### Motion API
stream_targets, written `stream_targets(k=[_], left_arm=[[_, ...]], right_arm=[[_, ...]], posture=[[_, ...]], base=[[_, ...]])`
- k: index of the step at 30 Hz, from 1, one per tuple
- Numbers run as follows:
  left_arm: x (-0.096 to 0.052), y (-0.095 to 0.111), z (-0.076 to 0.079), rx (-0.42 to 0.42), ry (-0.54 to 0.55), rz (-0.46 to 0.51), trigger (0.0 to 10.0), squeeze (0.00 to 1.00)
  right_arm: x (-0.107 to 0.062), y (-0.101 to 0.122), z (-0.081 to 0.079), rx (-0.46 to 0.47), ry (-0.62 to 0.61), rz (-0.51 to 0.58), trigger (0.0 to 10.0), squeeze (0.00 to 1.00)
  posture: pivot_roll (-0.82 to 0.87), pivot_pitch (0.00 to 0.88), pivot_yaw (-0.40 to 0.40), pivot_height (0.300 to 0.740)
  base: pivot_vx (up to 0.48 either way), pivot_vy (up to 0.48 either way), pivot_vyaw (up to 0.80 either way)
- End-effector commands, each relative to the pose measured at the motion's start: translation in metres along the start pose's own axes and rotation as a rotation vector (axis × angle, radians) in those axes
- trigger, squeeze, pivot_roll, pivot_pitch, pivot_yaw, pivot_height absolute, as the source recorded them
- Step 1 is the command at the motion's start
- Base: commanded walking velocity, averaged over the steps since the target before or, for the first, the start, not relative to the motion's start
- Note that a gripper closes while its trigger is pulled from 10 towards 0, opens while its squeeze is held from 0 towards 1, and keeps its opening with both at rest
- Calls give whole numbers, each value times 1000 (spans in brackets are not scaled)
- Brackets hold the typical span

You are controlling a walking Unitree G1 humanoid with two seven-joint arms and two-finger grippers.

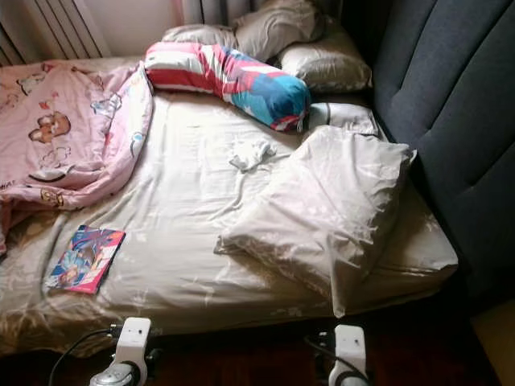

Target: Clean up the room

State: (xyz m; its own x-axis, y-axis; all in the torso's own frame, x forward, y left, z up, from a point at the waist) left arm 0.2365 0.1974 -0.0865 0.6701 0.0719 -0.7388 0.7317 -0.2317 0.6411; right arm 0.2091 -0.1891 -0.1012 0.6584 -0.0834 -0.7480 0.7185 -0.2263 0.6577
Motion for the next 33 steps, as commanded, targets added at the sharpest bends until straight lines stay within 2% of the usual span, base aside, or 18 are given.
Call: stream_targets(k=[1, 9, 15, 18, 20, 21, 22, 25, 27, 30, 33], left_arm=[[-2, -10, -2, 28, -2, -26, 10000, 0], [-2, -12, -2, 32, -3, -30, 10000, 0], [-3, -13, -2, 32, -2, -32, 10000, 0], [-2, -7, -2, 37, -6, 0, 10000, 0], [0, 8, -2, 29, -5, 56, 10000, 0], [2, 25, -4, 20, 1, 120, 10000, 0], [2, 34, -5, 19, 6, 154, 10000, 0], [1, 59, -11, 4, 24, 262, 10000, 0], [0, 69, -14, -4, 30, 312, 10000, 0], [-11, 102, -23, -21, 37, 517, 10000, 0], [-21, 110, -27, -18, 45, 613, 10000, 0]], right_arm=[[-2, -9, 3, 8, -11, -23, 10000, 0], [-2, -9, 1, 10, -6, -21, 10000, 0], [-1, -7, -5, 12, 0, -8, 10000, 0], [1, 10, -2, 28, 10, 60, 10000, 0], [2, 22, -4, 38, 29, 114, 10000, 0], [4, 38, -15, 52, 50, 167, 10000, 0], [5, 45, -21, 59, 59, 191, 10000, 0], [6, 65, -30, 81, 74, 260, 10000, 0], [6, 73, -31, 89, 78, 290, 10000, 0], [1, 101, -28, 95, 66, 434, 10000, 0], [-4, 110, -18, 122, 43, 514, 10000, 0]], posture=[[-49, 150, 17, 740], [-49, 153, 18, 740], [-50, 154, 20, 740], [-51, 157, 21, 740], [-54, 157, 20, 740], [-54, 158, 21, 740], [-56, 160, 20, 740], [-53, 161, 18, 740], [-52, 163, 17, 740], [-57, 164, 14, 740], [-58, 166, 12, 740]], base=[[0, 0, 0], [0, -240, 0], [0, 0, 0], [0, 0, 0], [0, 0, 0], [0, 0, 0], [0, 0, 0], [0, 0, 0], [0, 0, 0], [0, 0, 0], [0, 0, 0]])
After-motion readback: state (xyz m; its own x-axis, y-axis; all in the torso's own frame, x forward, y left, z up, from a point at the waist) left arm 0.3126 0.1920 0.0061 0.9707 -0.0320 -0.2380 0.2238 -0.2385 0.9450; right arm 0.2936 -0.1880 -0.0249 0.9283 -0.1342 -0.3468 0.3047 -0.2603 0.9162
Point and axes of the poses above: a point about 5 cm out from each wrist's last joint towards the gripper, its own x axis pointing out of the wrist towards the gripper, its own y axis along the axis of the wrist's last joint, z = x × y, the point moved 3 cm from there along x, pointing out of the wrist towards the gripper, and after that the axes turned 9 degrees about x, right-handed, at the moved point
